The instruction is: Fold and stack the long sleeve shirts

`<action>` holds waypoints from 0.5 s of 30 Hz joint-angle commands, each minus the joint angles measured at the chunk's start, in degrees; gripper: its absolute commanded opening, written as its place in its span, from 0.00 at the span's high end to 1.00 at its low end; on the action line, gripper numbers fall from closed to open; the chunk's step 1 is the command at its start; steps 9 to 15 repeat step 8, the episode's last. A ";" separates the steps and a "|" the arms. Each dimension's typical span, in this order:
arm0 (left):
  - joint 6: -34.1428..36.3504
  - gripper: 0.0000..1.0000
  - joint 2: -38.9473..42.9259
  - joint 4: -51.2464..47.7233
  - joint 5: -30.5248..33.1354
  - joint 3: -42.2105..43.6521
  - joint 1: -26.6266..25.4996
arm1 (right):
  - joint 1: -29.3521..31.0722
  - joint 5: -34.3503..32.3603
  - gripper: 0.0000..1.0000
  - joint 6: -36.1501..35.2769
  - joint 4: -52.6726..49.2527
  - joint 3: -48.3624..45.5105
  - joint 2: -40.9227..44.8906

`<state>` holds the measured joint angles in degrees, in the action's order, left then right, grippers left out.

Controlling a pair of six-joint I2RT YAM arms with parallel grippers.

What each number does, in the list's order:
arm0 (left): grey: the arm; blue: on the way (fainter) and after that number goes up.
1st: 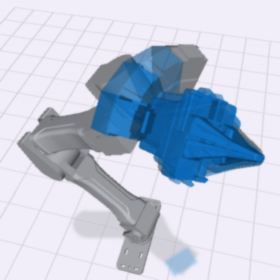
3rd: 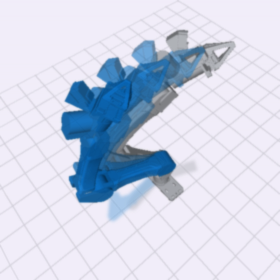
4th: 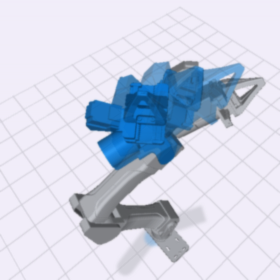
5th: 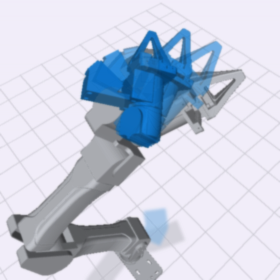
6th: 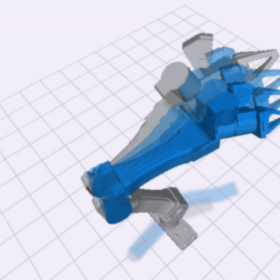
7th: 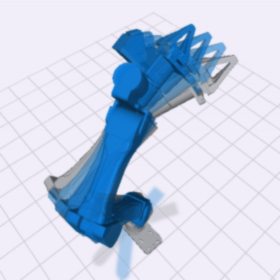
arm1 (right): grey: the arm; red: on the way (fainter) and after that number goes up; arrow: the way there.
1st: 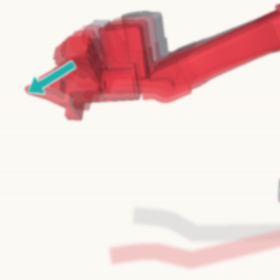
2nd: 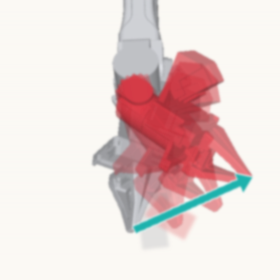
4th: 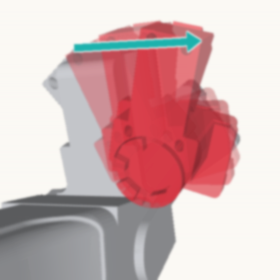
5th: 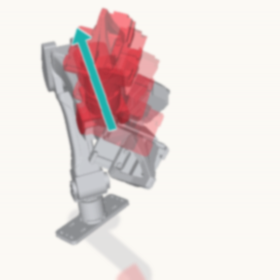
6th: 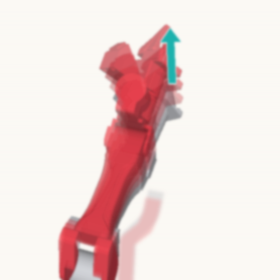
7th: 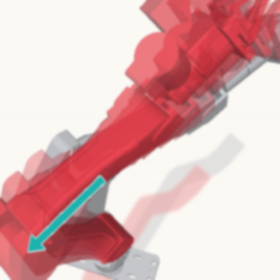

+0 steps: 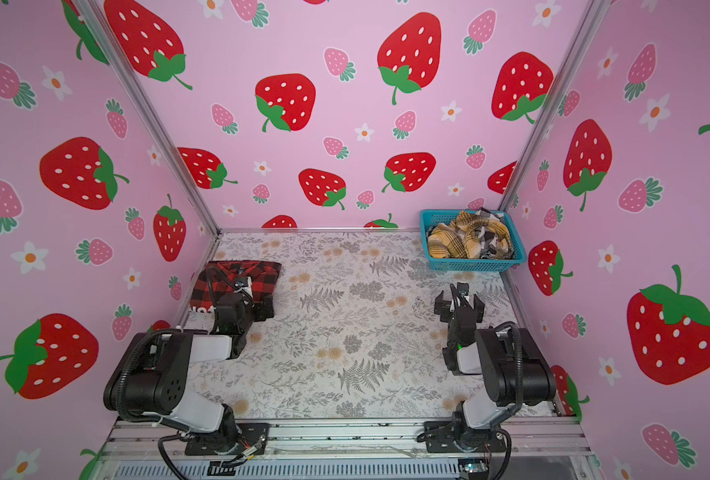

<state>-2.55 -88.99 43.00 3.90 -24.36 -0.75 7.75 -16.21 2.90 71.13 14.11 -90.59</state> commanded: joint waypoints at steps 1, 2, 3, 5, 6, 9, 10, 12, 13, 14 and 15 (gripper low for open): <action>1.35 0.01 -0.04 -0.02 -0.67 -2.27 0.55 | 0.07 0.16 0.00 -0.72 2.21 0.39 0.45; 0.86 0.01 -0.46 -0.39 -2.69 -2.78 1.54 | 0.04 0.12 0.00 -0.79 2.17 0.48 0.34; 0.76 0.01 -0.40 -1.52 -3.55 -3.20 1.83 | 0.00 0.17 0.00 -0.77 2.20 0.48 0.41; 0.78 0.01 -0.50 -1.27 -3.37 -3.24 1.75 | 0.08 0.17 0.00 -0.77 2.19 0.39 0.45; 0.72 0.01 -0.48 -0.93 -3.45 -2.97 1.81 | 0.03 0.13 0.00 -0.78 2.17 0.40 0.49; 1.04 0.01 0.67 0.96 -3.44 -1.30 1.62 | 0.02 0.20 0.00 -0.77 2.26 0.39 0.45; 1.04 0.01 0.67 0.96 -3.44 -1.30 1.62 | 0.02 0.20 0.00 -0.77 2.26 0.39 0.45; 1.04 0.01 0.67 0.96 -3.44 -1.30 1.62 | 0.02 0.20 0.00 -0.77 2.26 0.39 0.45; 1.04 0.01 0.67 0.96 -3.44 -1.30 1.62 | 0.02 0.20 0.00 -0.77 2.26 0.39 0.45; 1.04 0.01 0.67 0.96 -3.44 -1.30 1.62 | 0.02 0.20 0.00 -0.77 2.26 0.39 0.45; 1.04 0.01 0.67 0.96 -3.44 -1.30 1.62 | 0.02 0.20 0.00 -0.77 2.26 0.39 0.45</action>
